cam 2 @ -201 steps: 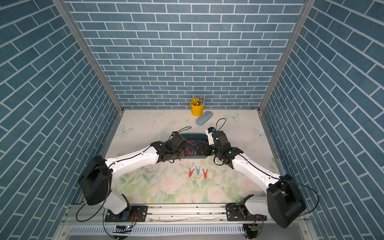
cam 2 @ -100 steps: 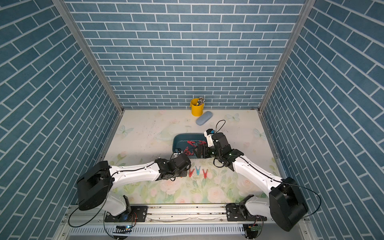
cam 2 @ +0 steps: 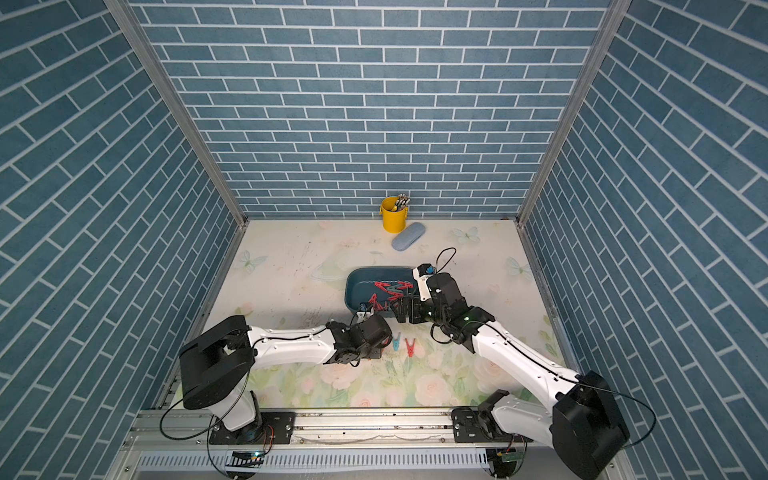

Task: Take the clothespins out of the storage box
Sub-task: Place the clothespin at the center of the board.

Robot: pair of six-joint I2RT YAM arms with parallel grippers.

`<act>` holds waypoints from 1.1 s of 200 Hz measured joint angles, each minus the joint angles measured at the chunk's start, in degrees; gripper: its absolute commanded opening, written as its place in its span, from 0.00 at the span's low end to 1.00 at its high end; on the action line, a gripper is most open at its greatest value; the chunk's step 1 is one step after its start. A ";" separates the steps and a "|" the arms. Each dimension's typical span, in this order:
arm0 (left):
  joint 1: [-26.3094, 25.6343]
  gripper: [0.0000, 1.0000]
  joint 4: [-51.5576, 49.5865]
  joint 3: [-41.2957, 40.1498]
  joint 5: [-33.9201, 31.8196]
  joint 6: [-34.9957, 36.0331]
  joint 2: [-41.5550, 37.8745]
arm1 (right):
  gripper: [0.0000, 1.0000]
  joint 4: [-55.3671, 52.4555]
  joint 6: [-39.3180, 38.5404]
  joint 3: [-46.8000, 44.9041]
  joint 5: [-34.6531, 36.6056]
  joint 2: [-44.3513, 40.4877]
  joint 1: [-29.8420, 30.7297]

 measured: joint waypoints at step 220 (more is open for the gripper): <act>4.76 1.00 -7.43 6.16 -3.50 3.98 -12.85 | 0.97 -1.11 -0.57 7.15 3.91 9.44 0.98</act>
